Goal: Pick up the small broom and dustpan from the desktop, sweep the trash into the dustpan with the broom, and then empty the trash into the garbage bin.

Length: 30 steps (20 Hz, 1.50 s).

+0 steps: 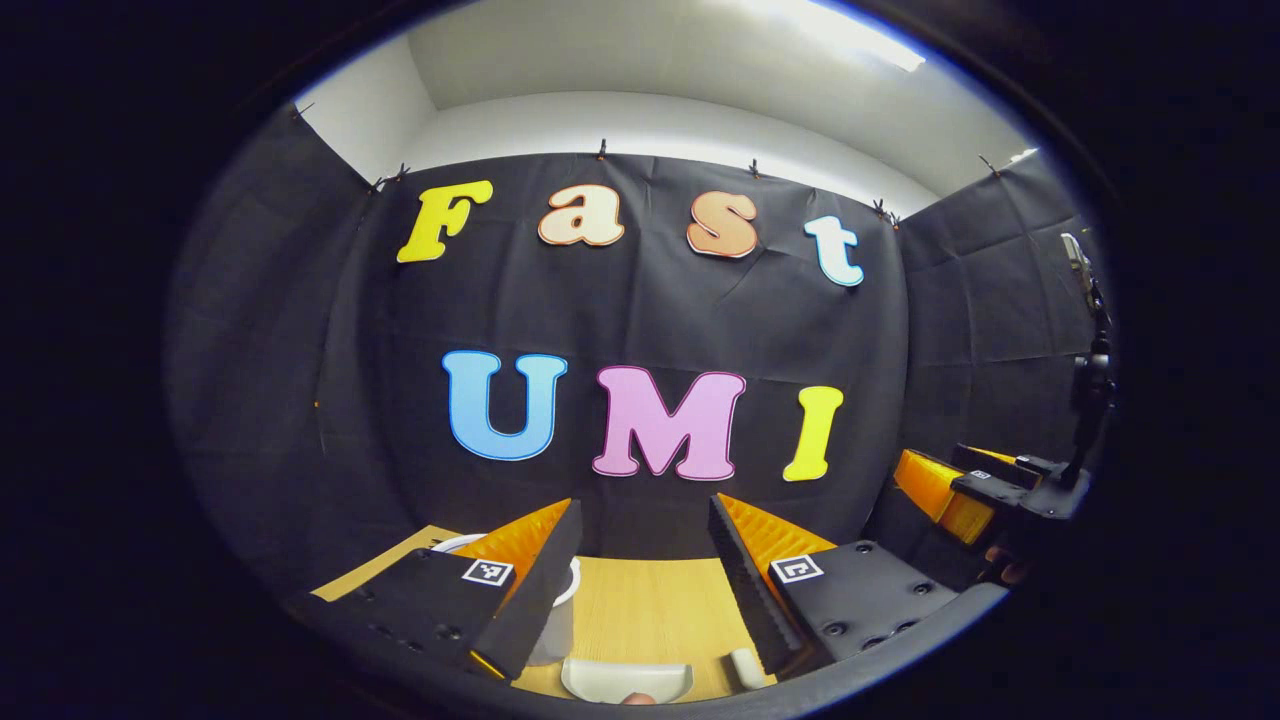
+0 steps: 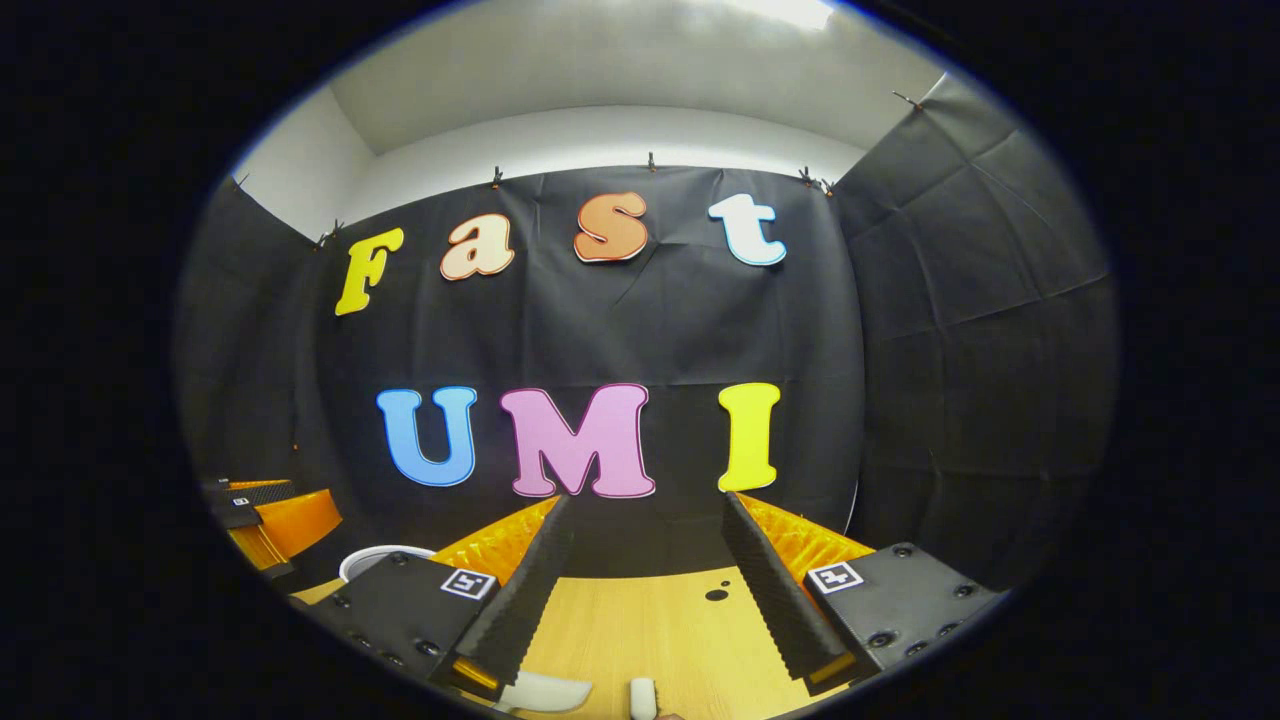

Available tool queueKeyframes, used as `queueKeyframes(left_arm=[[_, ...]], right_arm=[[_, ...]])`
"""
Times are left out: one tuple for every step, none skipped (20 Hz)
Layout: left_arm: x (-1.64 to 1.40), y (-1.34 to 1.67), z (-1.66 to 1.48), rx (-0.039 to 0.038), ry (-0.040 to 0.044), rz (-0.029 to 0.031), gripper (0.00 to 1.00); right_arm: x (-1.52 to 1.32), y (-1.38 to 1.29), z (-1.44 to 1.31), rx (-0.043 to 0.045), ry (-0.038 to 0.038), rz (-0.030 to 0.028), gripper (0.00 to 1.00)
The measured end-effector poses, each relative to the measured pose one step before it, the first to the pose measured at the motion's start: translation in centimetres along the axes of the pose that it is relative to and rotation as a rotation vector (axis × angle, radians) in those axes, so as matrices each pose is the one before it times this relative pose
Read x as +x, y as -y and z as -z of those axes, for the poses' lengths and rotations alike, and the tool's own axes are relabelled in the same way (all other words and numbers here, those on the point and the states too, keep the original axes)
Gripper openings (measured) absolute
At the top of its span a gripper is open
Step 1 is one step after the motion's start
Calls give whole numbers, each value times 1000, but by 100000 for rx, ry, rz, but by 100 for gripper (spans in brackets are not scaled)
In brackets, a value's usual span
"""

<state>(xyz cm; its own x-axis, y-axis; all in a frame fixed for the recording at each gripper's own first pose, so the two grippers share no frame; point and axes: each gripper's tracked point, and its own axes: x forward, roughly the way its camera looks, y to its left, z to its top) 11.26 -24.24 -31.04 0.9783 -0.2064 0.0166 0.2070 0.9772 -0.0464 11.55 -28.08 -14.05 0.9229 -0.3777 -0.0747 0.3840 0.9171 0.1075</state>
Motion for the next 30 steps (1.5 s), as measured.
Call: queueKeyframes(left_arm=[[-37,-98,362,-670,-1253,-66,76],[-190,-71,307,-900,-1100,40,76],[-292,-13,336,-834,-721,238,76],[-97,-148,280,-583,-715,-317,76],[-185,-259,121,-400,-401,-601,76],[-124,-184,112,-246,-358,-256,77],[-127,-98,177,-245,-261,-305,76],[-106,-68,-38,-174,177,38,76],[-228,-8,16,-218,10,-184,76],[-98,-162,72,-130,-78,-435,76],[-155,-392,-67,60,544,-1738,76],[-80,-596,-403,292,1552,-1739,76],[-70,-126,-260,381,828,-333,76],[41,-153,20,-129,-292,-790,76],[13,-229,308,-648,-464,-688,76],[-94,10,217,-1026,-681,-8,76],[-37,-18,117,-1195,-487,-61,77],[-113,106,293,-925,-780,311,77],[-81,-38,180,-702,-678,-45,77],[-51,20,80,-609,-290,251,77],[59,208,129,-204,-195,637,76],[5,15,-3,526,61,-56,76],[116,-164,103,928,-192,-450,76],[40,-169,-82,765,213,-492,76],[51,-60,-242,500,510,-341,77],[22,-105,-262,229,340,-359,76],[-11,-7,106,185,-38,-283,76],[-54,77,244,207,-472,-172,76],[-22,340,62,548,-415,790,76],[-39,373,189,1146,-313,569,76]], right_arm=[[-53,-125,455,-110,-1155,-249,89],[-275,-232,198,299,-702,-427,89],[-54,-160,52,353,-178,-632,97],[-28,-332,-59,-137,314,-651,97],[-100,-152,-101,-862,571,-356,97],[-127,-147,45,-833,323,-469,89],[7,-281,-1,-337,-44,-663,89],[-70,-219,167,137,-235,-891,97],[-15,-255,194,233,-590,-792,97],[-69,-250,76,108,-479,-763,97],[-50,-170,37,-86,144,-545,97],[-35,-96,-40,-257,414,-498,97],[-40,-154,-121,-237,350,-224,97],[-107,-149,37,-138,229,-584,97],[187,-238,166,106,-165,-861,97],[-97,-139,143,-195,-318,-572,97],[-15,-143,71,-206,-318,-474,97],[-23,-88,82,-111,-69,-556,97],[51,-154,11,-165,40,-627,97],[49,-122,-35,-428,378,-780,97],[149,-29,61,-1096,384,-288,97],[111,163,43,-1040,-38,186,97],[58,141,127,220,-644,90,97],[-68,-165,205,988,-789,-150,97],[24,1,151,1104,-494,92,97],[167,23,-42,721,-305,132,97],[186,-83,107,397,-324,-377,97],[203,-225,193,359,-534,-814,97],[258,-204,179,267,-307,-803,97],[168,-219,99,-27,-288,-643,90]])
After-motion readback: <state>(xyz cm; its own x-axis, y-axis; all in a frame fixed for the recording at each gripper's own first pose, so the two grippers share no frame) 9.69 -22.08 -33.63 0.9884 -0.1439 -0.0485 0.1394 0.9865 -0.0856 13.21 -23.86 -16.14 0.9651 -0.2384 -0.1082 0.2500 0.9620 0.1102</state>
